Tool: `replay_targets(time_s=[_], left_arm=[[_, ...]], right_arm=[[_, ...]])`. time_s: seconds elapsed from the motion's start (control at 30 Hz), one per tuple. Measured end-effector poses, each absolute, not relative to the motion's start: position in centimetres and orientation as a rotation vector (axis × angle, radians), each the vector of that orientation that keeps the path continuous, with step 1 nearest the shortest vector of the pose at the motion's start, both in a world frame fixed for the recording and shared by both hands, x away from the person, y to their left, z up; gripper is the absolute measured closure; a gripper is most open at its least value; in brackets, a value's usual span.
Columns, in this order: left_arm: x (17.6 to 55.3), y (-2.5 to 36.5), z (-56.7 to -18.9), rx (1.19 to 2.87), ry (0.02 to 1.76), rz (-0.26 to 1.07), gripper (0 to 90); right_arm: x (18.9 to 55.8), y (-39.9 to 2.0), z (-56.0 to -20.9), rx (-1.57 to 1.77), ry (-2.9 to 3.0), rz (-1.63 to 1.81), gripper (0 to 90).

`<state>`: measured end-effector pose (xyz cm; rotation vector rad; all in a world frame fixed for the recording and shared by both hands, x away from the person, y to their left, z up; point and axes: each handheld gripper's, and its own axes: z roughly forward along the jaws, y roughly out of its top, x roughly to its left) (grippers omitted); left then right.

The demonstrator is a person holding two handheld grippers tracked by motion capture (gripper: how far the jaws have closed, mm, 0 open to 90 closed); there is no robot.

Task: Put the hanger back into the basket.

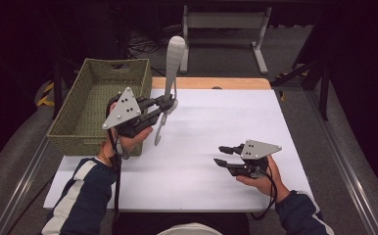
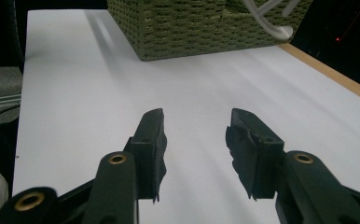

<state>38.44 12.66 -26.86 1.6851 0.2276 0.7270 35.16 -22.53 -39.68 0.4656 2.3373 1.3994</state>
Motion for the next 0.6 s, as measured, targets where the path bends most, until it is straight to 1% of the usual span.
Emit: replay_targets(time_s=[0.2, 0.43, 0.6], left_arm=[[39.1, 13.3, -25.5, 1.696, 0.235, 0.814, 82.2], [39.1, 14.1, -24.1, 1.696, 0.235, 0.870, 82.2], [39.0, 15.7, -23.3, 1.699, 0.268, 0.937, 82.2]], right_arm=[[35.1, -21.8, -40.1, 0.441, 2.372, 1.366, 54.7], [35.0, -21.2, -40.6, 0.423, 2.408, 1.344, 53.4], [34.9, -21.0, -40.8, 0.421, 2.422, 1.340, 53.1]])
